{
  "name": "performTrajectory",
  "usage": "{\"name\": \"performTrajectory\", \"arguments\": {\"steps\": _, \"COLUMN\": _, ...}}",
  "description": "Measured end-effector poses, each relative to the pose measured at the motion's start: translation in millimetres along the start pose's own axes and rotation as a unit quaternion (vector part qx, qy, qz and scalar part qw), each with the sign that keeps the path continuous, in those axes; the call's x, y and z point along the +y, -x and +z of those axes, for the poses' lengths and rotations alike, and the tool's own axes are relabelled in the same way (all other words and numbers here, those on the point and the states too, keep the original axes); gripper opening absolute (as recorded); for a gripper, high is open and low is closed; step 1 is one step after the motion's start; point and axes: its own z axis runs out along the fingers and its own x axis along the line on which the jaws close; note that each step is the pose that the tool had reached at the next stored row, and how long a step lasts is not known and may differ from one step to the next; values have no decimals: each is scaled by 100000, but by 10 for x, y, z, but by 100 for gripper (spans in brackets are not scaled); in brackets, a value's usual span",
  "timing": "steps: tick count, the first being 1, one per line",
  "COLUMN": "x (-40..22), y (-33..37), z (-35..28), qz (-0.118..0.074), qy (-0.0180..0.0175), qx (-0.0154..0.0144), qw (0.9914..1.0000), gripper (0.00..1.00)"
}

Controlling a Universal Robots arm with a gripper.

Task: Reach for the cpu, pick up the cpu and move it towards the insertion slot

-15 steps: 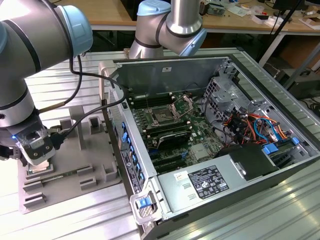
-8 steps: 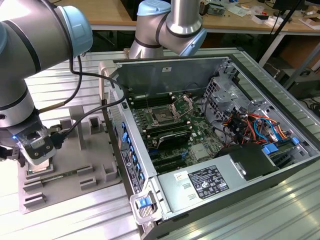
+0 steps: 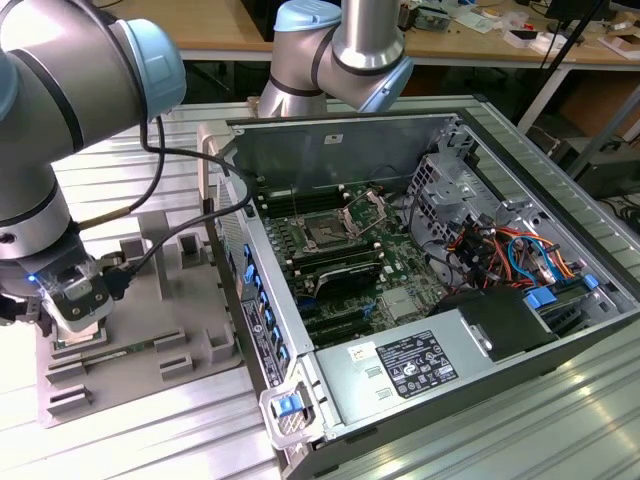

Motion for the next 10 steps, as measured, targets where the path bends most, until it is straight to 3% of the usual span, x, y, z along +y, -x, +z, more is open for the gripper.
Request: {"name": "performTrajectory", "arguments": {"steps": 10, "x": -1, "y": 0, "z": 34, "qz": 3, "qy": 2, "qx": -4, "qw": 100000, "gripper": 62}}
